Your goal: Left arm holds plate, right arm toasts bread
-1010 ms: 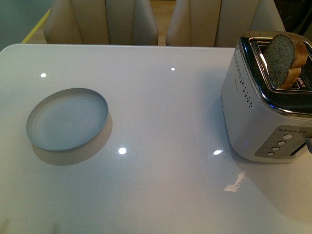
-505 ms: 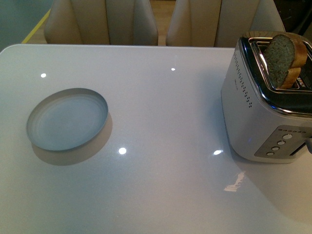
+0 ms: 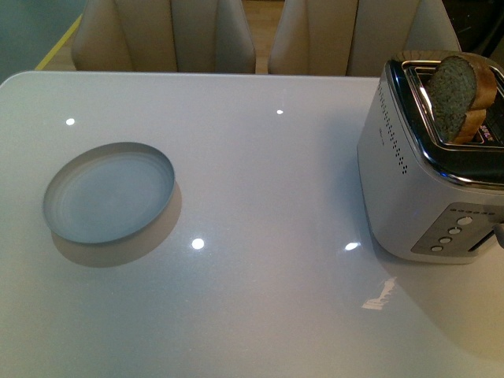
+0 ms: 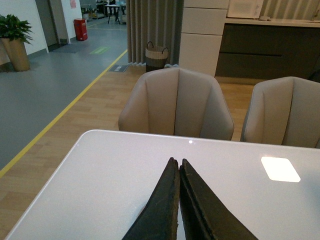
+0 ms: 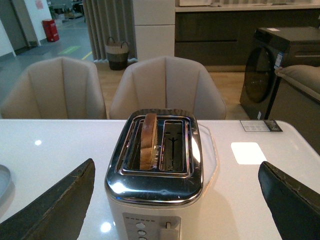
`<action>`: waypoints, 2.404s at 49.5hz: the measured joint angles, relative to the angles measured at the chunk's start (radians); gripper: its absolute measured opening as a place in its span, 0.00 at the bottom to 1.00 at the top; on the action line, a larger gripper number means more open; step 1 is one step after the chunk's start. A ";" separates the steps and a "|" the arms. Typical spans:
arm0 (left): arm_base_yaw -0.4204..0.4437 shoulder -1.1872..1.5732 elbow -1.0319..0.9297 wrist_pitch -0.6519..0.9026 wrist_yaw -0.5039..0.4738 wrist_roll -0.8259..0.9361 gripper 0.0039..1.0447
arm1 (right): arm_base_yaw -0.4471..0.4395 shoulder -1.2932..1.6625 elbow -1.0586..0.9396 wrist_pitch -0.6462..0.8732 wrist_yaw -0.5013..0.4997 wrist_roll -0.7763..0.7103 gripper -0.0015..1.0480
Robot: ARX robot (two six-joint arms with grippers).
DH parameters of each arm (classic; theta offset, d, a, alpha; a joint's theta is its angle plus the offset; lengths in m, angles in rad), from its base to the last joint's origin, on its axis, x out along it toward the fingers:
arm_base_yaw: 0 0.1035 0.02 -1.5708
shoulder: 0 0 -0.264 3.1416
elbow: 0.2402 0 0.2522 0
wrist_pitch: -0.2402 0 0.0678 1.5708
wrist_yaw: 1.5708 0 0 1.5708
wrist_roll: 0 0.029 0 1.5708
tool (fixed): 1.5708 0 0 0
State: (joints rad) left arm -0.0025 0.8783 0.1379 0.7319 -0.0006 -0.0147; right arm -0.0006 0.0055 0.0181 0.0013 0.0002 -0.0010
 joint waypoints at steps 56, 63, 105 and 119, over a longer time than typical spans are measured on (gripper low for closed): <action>0.000 -0.627 -0.126 -0.480 0.000 0.003 0.03 | 0.000 0.000 0.000 0.000 0.000 0.000 0.91; 0.000 -0.679 -0.126 -0.531 0.000 0.003 0.03 | 0.000 0.000 0.000 0.000 0.000 0.000 0.91; 0.000 -0.872 -0.125 -0.731 0.000 0.004 0.38 | 0.000 0.000 0.000 0.000 0.000 0.000 0.91; 0.000 -0.872 -0.125 -0.731 0.000 0.004 0.94 | 0.000 0.000 0.000 0.000 0.000 0.000 0.91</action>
State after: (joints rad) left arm -0.0025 0.0063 0.0128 0.0013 -0.0006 -0.0109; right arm -0.0006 0.0051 0.0181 0.0013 0.0002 -0.0010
